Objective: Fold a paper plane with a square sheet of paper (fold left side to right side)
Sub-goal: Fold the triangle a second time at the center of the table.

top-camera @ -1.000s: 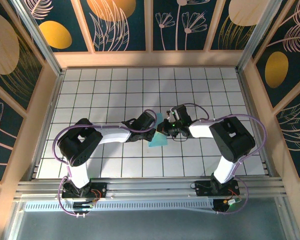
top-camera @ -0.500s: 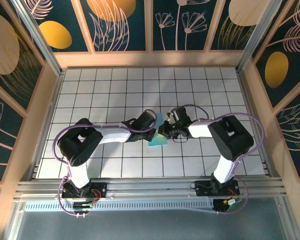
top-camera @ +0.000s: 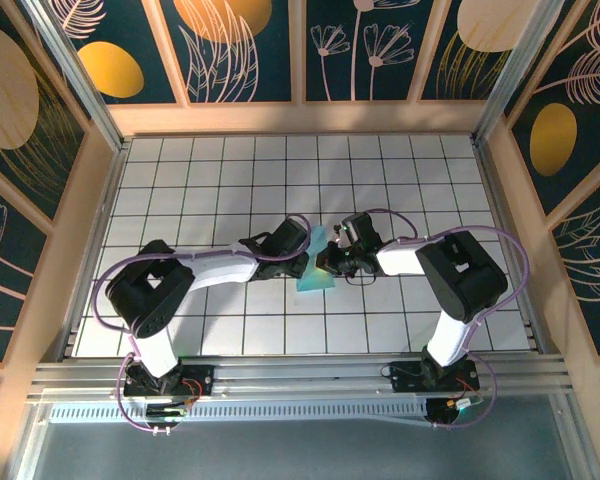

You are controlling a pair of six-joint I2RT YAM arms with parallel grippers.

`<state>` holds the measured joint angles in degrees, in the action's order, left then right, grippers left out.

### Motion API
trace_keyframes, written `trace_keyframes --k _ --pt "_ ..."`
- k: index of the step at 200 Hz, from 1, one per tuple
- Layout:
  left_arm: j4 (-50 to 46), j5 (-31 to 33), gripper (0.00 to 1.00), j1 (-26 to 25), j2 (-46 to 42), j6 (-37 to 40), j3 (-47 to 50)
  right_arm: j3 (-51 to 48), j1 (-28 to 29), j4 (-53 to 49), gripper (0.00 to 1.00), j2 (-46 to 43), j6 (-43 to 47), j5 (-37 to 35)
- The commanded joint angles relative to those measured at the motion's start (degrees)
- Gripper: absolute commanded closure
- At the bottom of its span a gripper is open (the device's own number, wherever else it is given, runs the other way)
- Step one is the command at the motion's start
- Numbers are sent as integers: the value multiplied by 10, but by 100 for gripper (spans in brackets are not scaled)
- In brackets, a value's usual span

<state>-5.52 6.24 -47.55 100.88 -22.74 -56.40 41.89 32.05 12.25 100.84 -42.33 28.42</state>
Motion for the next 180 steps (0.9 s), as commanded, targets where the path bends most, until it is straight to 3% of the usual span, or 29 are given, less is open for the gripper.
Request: trace_keyframes --k 1,41,80,101,180 --pt "-45 7 72 5 -57 -11 -20 -10 5 -17 100 9 8 -18" --pt "-40 -110 83 4 -127 -69 36 -13 5 -11 100 5 7 -15" --pt "68 -242 95 5 -137 -200 105 -16 6 0 100 9 2 -10" --pt "94 -253 100 4 -111 -238 112 -17 6 0 100 8 2 -11" --pt "140 -233 100 5 -47 -272 100 -21 6 -3 100 7 2 -9"
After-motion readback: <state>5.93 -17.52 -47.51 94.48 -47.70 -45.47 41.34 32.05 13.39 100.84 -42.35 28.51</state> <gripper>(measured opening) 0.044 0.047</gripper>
